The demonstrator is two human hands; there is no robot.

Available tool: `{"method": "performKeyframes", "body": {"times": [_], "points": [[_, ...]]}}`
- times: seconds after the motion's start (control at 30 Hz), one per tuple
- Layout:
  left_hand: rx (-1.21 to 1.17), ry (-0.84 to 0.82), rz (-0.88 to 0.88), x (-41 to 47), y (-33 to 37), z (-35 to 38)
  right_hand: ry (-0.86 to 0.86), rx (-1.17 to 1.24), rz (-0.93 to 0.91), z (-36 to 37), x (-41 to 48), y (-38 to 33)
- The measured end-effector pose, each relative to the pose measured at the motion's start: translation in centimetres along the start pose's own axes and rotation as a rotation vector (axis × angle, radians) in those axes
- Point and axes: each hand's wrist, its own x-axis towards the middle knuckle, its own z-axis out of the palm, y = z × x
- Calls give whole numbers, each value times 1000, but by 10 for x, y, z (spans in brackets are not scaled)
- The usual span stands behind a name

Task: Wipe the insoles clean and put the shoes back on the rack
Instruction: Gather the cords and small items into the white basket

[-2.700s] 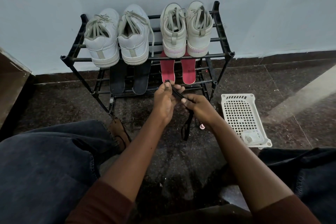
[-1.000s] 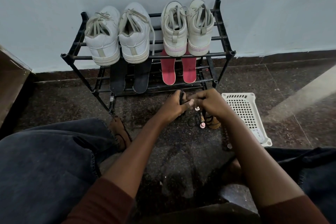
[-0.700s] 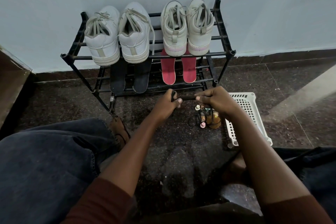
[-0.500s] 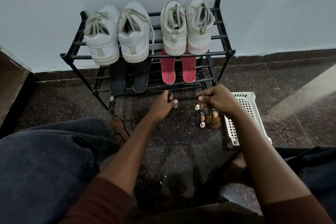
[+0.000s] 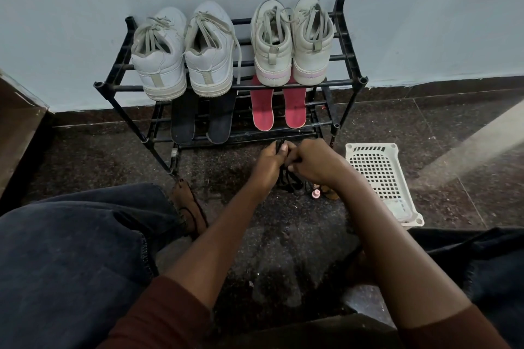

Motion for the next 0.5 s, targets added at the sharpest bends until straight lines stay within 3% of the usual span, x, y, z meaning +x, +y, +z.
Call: {"method": "performKeyframes", "body": {"times": [0.27, 0.5], "points": [[-280, 50, -63, -3, 1, 9, 198, 470, 160, 9, 3, 4], [-462, 83, -137, -7, 4, 15, 316, 599, 217, 20, 6, 9]]}}
